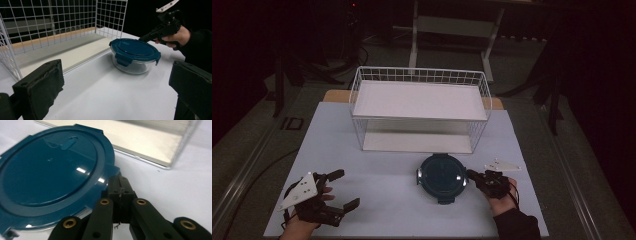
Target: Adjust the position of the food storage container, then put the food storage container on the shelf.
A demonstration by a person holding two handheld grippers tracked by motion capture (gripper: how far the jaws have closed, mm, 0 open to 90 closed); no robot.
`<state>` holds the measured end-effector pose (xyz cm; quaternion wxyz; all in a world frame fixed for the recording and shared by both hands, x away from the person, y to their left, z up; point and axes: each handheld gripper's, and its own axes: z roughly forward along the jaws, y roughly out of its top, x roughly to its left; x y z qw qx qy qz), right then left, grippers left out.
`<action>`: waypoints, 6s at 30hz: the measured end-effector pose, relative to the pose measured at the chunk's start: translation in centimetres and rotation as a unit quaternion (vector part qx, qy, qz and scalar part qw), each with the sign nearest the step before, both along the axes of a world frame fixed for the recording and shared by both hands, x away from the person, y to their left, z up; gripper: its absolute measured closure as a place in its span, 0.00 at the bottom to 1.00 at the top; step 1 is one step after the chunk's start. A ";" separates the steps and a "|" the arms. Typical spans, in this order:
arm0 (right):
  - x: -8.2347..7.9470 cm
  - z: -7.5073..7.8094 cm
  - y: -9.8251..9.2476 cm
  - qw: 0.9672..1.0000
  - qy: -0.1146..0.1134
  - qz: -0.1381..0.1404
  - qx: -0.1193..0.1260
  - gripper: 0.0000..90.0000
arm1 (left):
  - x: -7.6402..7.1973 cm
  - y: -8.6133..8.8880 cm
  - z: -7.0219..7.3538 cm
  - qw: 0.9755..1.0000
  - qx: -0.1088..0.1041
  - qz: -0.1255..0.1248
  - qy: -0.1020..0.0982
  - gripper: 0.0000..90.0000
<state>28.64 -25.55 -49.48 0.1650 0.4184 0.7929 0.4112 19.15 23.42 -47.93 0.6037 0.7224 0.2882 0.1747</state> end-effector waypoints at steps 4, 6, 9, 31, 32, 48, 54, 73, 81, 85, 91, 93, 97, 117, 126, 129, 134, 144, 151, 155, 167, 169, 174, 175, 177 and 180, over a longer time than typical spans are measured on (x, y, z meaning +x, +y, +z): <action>-0.1 0.1 -0.1 1.000 -0.006 0.005 0.000 1.00 | 0.0 0.1 0.0 1.000 -0.002 0.002 0.001 0.00; 0.0 0.0 -0.1 1.000 -0.004 0.004 -0.005 1.00 | 0.0 0.1 0.0 1.000 -0.002 0.002 0.001 0.00; 0.0 -0.1 0.0 1.000 -0.003 0.002 -0.007 1.00 | 0.0 0.0 0.0 1.000 -0.002 0.002 0.002 0.00; 0.2 0.0 3.5 1.000 0.004 0.028 0.004 1.00 | 0.0 0.0 -0.1 1.000 -0.006 -0.002 0.006 0.00; 0.3 0.0 3.8 1.000 0.005 0.030 0.004 1.00 | 0.1 -0.1 -0.1 1.000 -0.004 -0.003 0.005 0.00; 0.5 -0.3 7.5 0.998 0.008 0.068 0.015 1.00 | 0.1 -0.1 -0.3 1.000 0.000 -0.006 0.008 0.00; 0.7 -0.2 8.5 0.998 0.008 0.064 0.012 1.00 | 0.1 -0.2 -0.3 1.000 0.002 -0.006 0.009 0.00; 0.1 -0.5 13.0 0.993 0.024 0.111 0.031 1.00 | 0.2 -0.2 -0.3 1.000 0.002 -0.004 0.013 0.00; -0.1 -0.6 13.8 0.992 0.017 0.121 0.029 1.00 | 0.2 -0.1 -0.4 1.000 -0.005 -0.004 0.025 0.00; -0.4 0.2 13.2 0.993 -0.004 0.115 0.032 0.93 | 0.1 -0.2 -0.2 1.000 -0.010 0.002 0.026 0.00; -1.5 1.6 11.9 0.993 -0.035 0.111 0.037 0.65 | 0.2 -0.2 -0.2 0.999 0.000 0.001 0.032 0.00; -1.7 1.8 11.7 0.993 -0.038 0.108 0.039 0.53 | 0.2 -0.2 -0.2 0.999 0.002 0.004 0.038 0.00; -2.0 2.4 11.1 0.991 -0.045 0.109 0.064 0.29 | 0.4 -0.1 -0.3 0.999 0.001 0.013 0.052 0.00; -4.1 4.0 9.2 0.980 -0.098 0.147 0.091 0.17 | 1.3 -0.8 1.4 0.994 0.012 0.018 0.107 0.00; -4.3 4.5 9.2 0.978 -0.108 0.155 0.088 0.17 | 2.6 -0.6 1.9 0.990 0.038 0.034 0.135 0.00; -4.3 4.5 9.3 0.979 -0.109 0.146 0.090 0.16 | 2.9 -0.7 2.0 0.988 0.046 0.040 0.141 0.00; -4.6 4.5 9.6 0.979 -0.115 0.140 0.096 0.12 | 4.1 -0.7 1.7 0.982 0.031 0.056 0.179 0.00; -5.2 4.3 10.3 0.978 -0.131 0.140 0.080 0.13 | 6.7 -0.3 -1.0 0.943 -0.027 0.069 0.324 0.00; -5.1 4.2 10.4 0.977 -0.122 0.150 0.086 0.15 | 7.8 -0.2 -2.4 0.898 -0.050 0.061 0.433 0.09; -5.1 4.1 10.5 0.978 -0.118 0.151 0.084 0.15 | 7.9 -0.3 -2.7 0.884 -0.060 0.064 0.459 0.18; -4.8 3.9 10.5 0.979 -0.106 0.151 0.085 0.16 | 8.2 -0.1 -4.1 0.860 -0.103 0.045 0.497 0.52; -4.8 3.9 10.5 0.979 -0.106 0.150 0.086 0.17 | 8.4 -0.2 -4.4 0.857 -0.107 0.033 0.503 0.54; -4.7 3.8 10.5 0.979 -0.103 0.150 0.086 0.18 | 8.4 0.0 -4.5 0.861 -0.105 0.020 0.497 0.58; -4.6 3.8 10.4 0.980 -0.102 0.149 0.086 0.20 | 8.3 0.0 -4.5 0.862 -0.104 0.019 0.495 0.58; -4.5 3.7 10.4 0.980 -0.094 0.149 0.089 0.20 | 8.1 0.0 -4.4 0.864 -0.101 0.018 0.493 0.58; -4.2 3.4 10.4 0.982 -0.074 0.146 0.091 0.24 | 7.7 -0.1 -4.1 0.871 -0.092 0.016 0.483 0.58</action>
